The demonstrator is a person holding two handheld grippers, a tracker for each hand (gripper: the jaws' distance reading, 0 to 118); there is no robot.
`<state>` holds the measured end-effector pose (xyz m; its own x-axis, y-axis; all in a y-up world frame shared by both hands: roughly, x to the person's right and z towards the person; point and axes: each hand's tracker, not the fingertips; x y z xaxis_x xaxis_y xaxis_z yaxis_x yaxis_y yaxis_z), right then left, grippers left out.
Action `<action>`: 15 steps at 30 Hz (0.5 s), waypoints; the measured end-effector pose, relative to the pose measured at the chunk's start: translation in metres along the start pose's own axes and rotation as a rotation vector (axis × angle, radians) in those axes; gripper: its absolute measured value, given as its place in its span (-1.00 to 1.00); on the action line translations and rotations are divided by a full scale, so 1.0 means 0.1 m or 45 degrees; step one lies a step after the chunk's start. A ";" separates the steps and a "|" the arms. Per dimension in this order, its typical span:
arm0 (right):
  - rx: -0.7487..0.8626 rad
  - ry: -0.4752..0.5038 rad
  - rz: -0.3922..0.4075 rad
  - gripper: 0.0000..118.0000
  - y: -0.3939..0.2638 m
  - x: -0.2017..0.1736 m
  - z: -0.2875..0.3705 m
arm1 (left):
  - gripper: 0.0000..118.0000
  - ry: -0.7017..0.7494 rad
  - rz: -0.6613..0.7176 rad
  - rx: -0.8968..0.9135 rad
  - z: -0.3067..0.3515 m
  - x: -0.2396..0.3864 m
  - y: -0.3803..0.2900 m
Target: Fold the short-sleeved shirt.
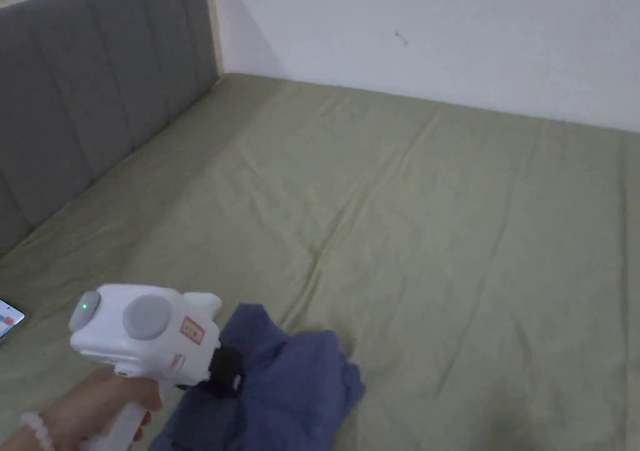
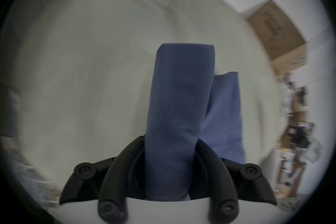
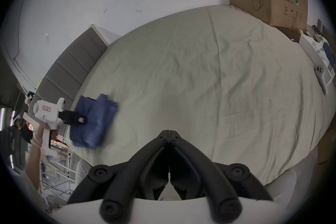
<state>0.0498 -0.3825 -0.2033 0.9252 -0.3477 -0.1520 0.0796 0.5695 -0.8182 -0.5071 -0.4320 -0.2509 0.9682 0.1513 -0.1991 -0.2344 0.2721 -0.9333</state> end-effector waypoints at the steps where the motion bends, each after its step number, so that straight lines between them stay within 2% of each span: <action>1: -0.006 -0.009 -0.001 -1.00 -0.01 0.00 -0.02 | -0.58 0.151 -0.039 -0.015 0.06 -0.18 0.10; 2: -0.013 -0.015 -0.003 -1.00 -0.02 0.01 -0.04 | -0.58 0.244 -0.087 -0.025 0.09 -0.33 0.18; 4: -0.043 -0.035 -0.008 -1.00 -0.05 0.02 -0.10 | -0.58 0.336 -0.064 -0.019 0.07 -0.68 0.37; 6: -0.053 -0.033 -0.040 -1.00 -0.08 0.04 -0.15 | -0.58 0.275 0.079 0.022 0.04 -0.94 0.42; 8: -0.082 0.018 -0.096 -1.00 -0.08 0.06 -0.20 | -0.58 0.075 0.127 0.036 -0.07 -1.09 0.41; 9: -0.095 0.022 -0.100 -1.00 -0.08 0.04 -0.21 | -0.58 0.066 0.155 -0.004 -0.14 -1.14 0.40; 10: -0.087 0.021 -0.089 -1.00 -0.07 0.03 -0.22 | -0.58 0.134 0.131 -0.012 -0.16 -1.20 0.40; 12: -0.080 0.019 -0.079 -1.00 -0.04 -0.01 -0.23 | -0.58 0.071 0.232 0.001 -0.08 -1.12 0.34; 15: -0.083 0.035 -0.044 -1.00 0.04 -0.08 -0.27 | -0.58 0.097 0.130 0.012 -0.02 -1.04 0.27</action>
<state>0.0323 -0.3976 -0.2202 0.9117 -0.3873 -0.1372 0.0863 0.5069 -0.8577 -0.6143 -0.4420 -0.2560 0.9430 0.1063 -0.3152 -0.3325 0.2680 -0.9042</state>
